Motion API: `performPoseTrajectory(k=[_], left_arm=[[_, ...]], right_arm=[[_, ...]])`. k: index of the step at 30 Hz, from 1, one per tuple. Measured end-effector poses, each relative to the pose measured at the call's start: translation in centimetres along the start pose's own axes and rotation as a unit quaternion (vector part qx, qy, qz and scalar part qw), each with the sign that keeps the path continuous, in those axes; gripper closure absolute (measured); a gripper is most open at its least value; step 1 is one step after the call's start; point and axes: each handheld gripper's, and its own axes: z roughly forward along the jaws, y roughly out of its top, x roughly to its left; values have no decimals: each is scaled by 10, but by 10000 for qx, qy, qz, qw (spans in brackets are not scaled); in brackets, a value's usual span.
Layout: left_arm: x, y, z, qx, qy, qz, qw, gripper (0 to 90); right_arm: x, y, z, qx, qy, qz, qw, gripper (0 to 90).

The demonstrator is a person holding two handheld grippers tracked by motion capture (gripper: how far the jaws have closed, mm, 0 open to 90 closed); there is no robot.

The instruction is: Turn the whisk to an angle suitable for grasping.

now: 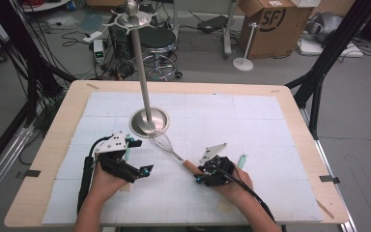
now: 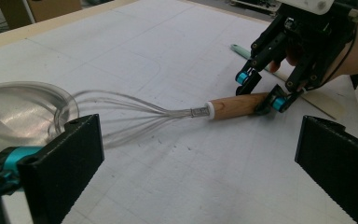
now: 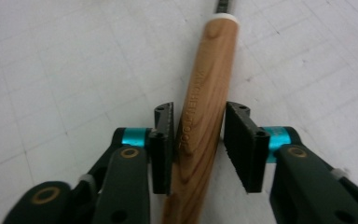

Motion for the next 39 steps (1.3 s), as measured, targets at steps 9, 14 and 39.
performPoseTrajectory(k=[9, 14, 39], left_arm=[[0, 0, 1, 32, -12, 1, 10000, 17], [0, 0, 2, 46, -12, 13, 10000, 17], [-1, 0, 1, 59, -2, 18, 10000, 16]], right_arm=[[-15, -19, -17, 115, -7, 174, 9998, 692], [-17, -21, -20, -63, 17, 288, 9996, 614], [4, -5, -4, -19, 524, -687, 9963, 697]])
